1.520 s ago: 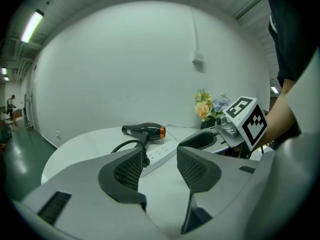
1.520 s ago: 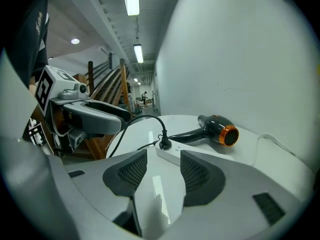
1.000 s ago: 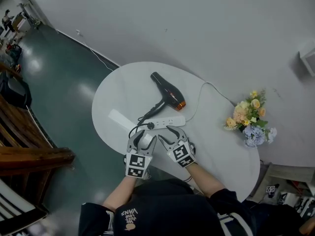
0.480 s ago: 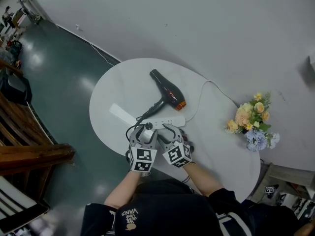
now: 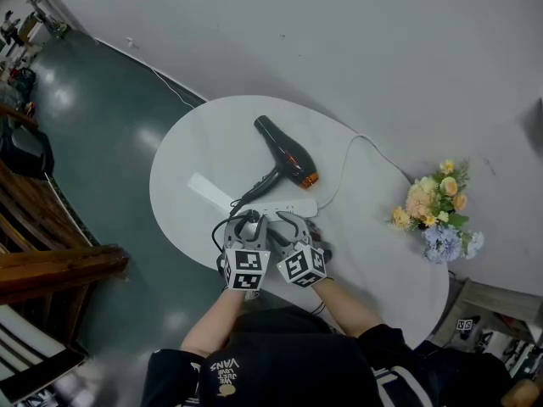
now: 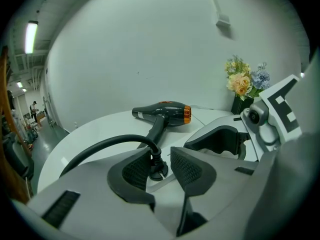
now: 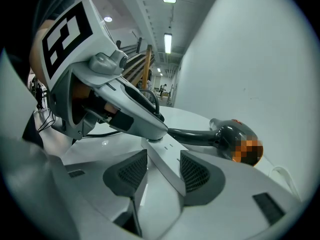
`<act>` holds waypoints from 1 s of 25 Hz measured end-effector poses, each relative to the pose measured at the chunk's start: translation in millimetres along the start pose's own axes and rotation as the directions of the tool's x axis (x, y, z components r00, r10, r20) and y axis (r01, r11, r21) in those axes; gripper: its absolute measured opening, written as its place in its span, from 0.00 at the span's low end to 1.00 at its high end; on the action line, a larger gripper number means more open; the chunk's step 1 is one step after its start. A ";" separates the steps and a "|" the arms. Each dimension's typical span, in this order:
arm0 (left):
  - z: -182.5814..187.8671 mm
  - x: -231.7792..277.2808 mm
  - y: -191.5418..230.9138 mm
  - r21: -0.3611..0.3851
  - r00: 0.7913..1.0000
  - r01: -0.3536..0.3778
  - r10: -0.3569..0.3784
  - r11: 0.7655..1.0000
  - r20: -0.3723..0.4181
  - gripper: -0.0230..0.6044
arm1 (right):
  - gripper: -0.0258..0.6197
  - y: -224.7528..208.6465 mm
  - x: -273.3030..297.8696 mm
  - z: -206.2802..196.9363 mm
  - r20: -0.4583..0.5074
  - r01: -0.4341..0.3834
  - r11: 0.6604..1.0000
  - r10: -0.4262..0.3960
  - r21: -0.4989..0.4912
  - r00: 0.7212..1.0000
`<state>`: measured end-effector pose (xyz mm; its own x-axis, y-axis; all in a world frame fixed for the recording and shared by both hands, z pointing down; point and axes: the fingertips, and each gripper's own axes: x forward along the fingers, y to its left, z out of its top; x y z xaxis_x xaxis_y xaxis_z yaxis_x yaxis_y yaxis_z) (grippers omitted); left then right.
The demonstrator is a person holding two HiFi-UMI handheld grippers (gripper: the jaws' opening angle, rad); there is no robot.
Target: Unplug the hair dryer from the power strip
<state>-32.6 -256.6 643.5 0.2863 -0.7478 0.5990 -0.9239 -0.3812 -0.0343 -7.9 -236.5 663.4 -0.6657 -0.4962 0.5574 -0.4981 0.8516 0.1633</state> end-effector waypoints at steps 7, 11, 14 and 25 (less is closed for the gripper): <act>-0.1 0.4 4.0 0.014 1.000 -0.007 0.007 1.000 0.001 0.17 | 0.34 -1.2 0.7 -0.4 0.009 0.020 0.999 -0.021 0.035 1.000; -0.2 -1.3 3.1 0.022 1.000 0.006 -0.006 1.000 -0.007 0.17 | 0.34 -1.5 1.1 -0.3 -0.002 0.035 0.998 -0.035 0.061 0.999; 0.1 -3.3 3.2 0.020 1.000 0.012 -0.011 1.000 -0.006 0.16 | 0.34 -2.4 1.5 0.6 -0.006 0.043 0.995 -0.043 0.091 0.999; 6.9 -14.9 0.7 0.006 0.999 0.043 -0.043 0.999 0.015 0.16 | 0.34 -5.2 1.4 0.8 -0.011 0.060 0.991 -0.059 0.117 0.998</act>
<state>-35.7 -249.5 629.1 0.3293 -0.7390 0.5878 -0.9093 -0.4160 -0.0136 -6.7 -241.8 662.7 -0.6285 -0.5440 0.5559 -0.5991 0.7944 0.1000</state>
